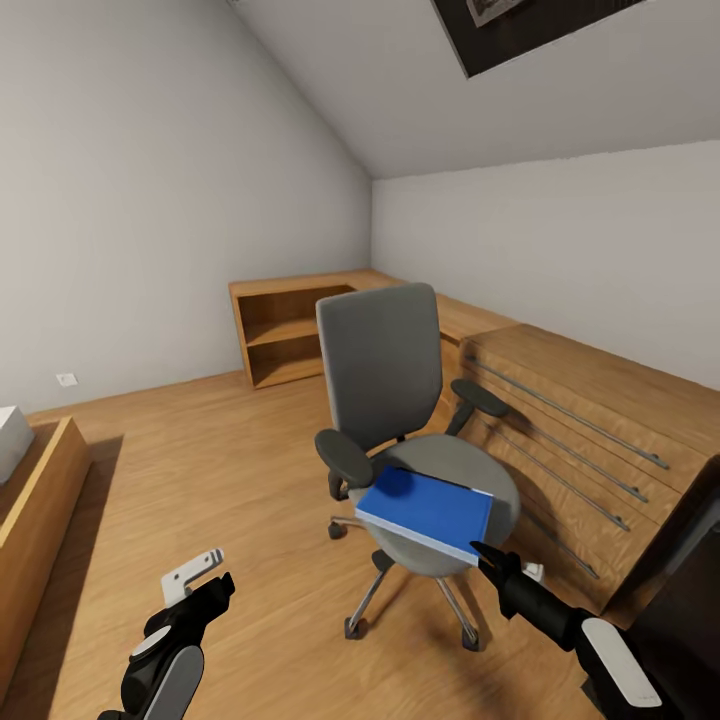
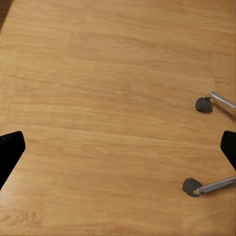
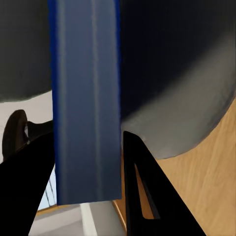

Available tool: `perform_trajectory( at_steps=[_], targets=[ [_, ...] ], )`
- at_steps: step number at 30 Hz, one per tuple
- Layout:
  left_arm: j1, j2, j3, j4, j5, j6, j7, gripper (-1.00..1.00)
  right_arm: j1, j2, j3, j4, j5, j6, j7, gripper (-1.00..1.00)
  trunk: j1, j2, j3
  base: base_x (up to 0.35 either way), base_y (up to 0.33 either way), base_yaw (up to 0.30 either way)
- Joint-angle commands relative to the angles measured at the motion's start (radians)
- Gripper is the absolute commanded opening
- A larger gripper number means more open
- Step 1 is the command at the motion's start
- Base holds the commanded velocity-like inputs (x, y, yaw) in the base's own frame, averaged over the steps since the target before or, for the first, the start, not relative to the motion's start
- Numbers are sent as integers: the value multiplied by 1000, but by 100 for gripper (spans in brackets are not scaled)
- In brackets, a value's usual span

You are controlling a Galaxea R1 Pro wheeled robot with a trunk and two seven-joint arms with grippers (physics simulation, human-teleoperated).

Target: In the bedroom, organize the workspace by keeping the computer under the desk, ensuring the monitor is on the desk, placing the keyboard on the desk next to the monitor, placing the mouse on the desk next to the keyboard, moving the folder from the swivel chair onto the desk next to the mouse, stacking the notebook on top of the folder with the pen on top of the notebook, and positioning the swivel chair next to the desk.

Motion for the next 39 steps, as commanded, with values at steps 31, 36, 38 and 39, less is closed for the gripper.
perform_trajectory(
  at_steps=[31,36,38,39],
  targets=[
    [-1,1,-19,30,2,1,14,100,3,-22,-9,-321,187,-185,-124,-100,-119,217,96,-149,-113,0],
    [-1,2,-19,32,1,0,15,100,35,-11,-9,-561,229,-193,-213,-100,-138,252,112,-1,-1,0],
    [-1,2,-18,32,1,0,14,100,61,-3,-9,-617,232,-193,-249,-100,-146,266,118,0,0,0],
    [-1,2,-18,32,1,0,14,100,68,0,-9,-631,233,-194,-259,-100,-150,273,121,0,0,0]
  ],
)
